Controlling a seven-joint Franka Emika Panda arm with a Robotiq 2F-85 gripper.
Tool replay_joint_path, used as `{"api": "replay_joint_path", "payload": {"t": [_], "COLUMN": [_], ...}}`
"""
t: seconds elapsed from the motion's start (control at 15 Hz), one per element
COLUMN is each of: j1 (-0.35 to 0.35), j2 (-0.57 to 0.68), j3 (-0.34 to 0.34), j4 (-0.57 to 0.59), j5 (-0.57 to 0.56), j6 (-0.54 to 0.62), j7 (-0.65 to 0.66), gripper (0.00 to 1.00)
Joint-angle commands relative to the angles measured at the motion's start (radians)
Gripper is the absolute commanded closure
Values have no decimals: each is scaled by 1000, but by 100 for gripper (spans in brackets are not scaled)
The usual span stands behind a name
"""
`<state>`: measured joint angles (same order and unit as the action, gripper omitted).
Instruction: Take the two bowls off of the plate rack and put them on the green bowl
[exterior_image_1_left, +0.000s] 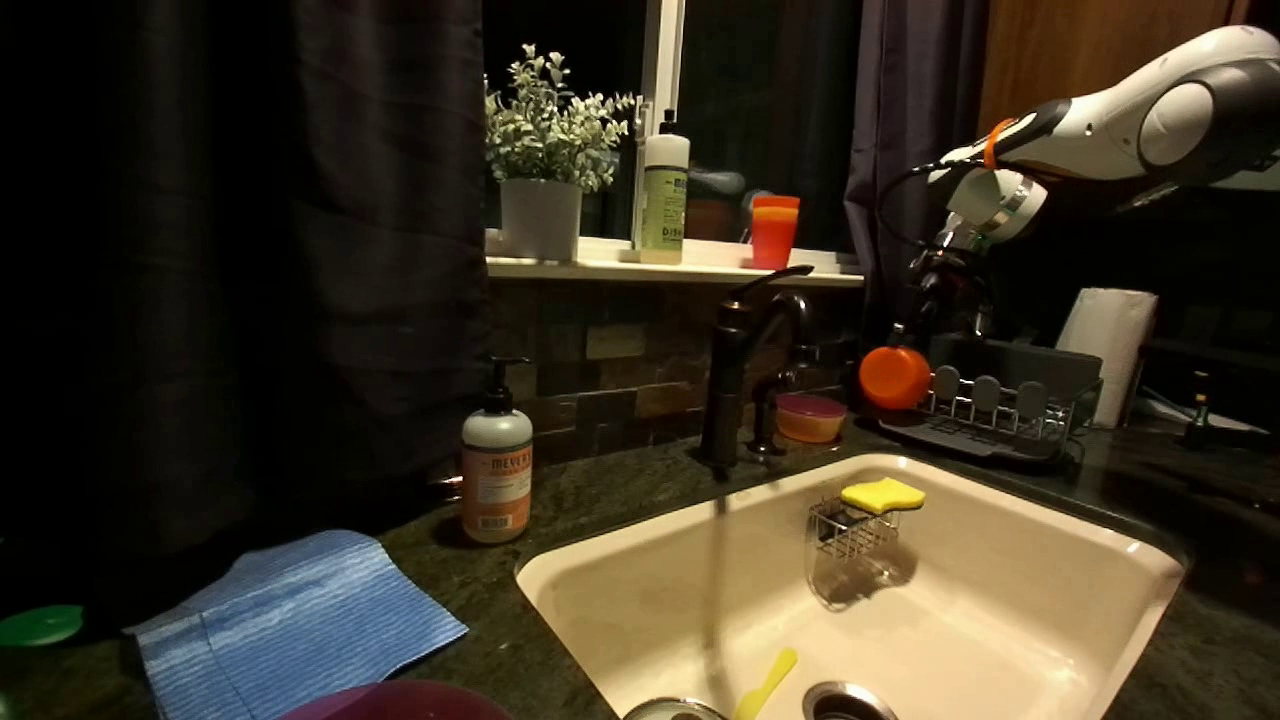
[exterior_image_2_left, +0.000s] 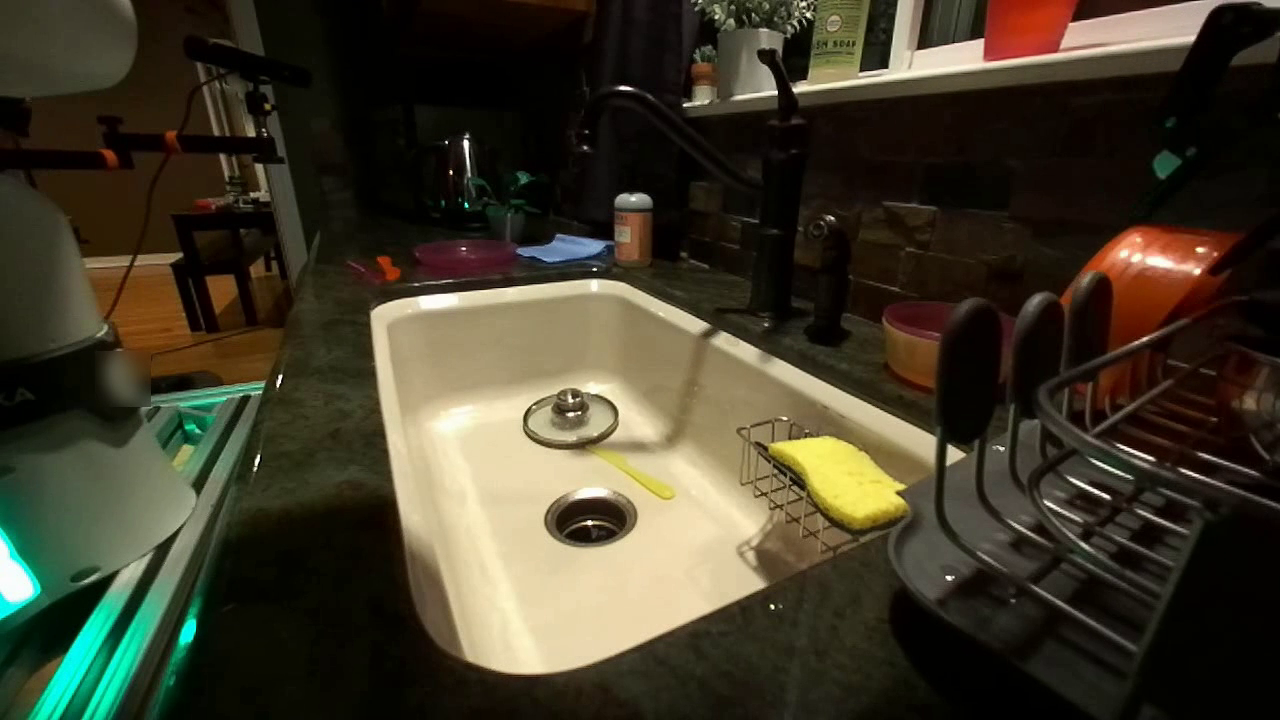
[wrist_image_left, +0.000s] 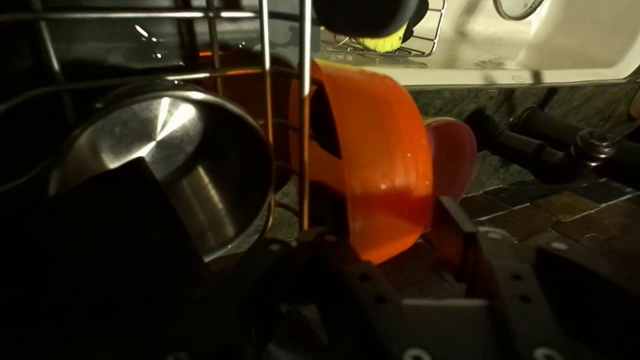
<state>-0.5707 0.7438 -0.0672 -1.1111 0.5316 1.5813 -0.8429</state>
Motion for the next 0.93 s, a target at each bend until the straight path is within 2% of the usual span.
{"api": "replay_joint_path", "payload": {"t": [0.0,0.13,0.8,0.87], "j1": [-8,-9,10,13], "j2": [26,25,39,38], "j3": [2,6,17,17], "j4": [60,64,69,70], "j5": [0,4,3,1], "j6": [-49,-59,-80,-79], "j7": [20,20,30,31], "gripper": [84,100,100,74]}}
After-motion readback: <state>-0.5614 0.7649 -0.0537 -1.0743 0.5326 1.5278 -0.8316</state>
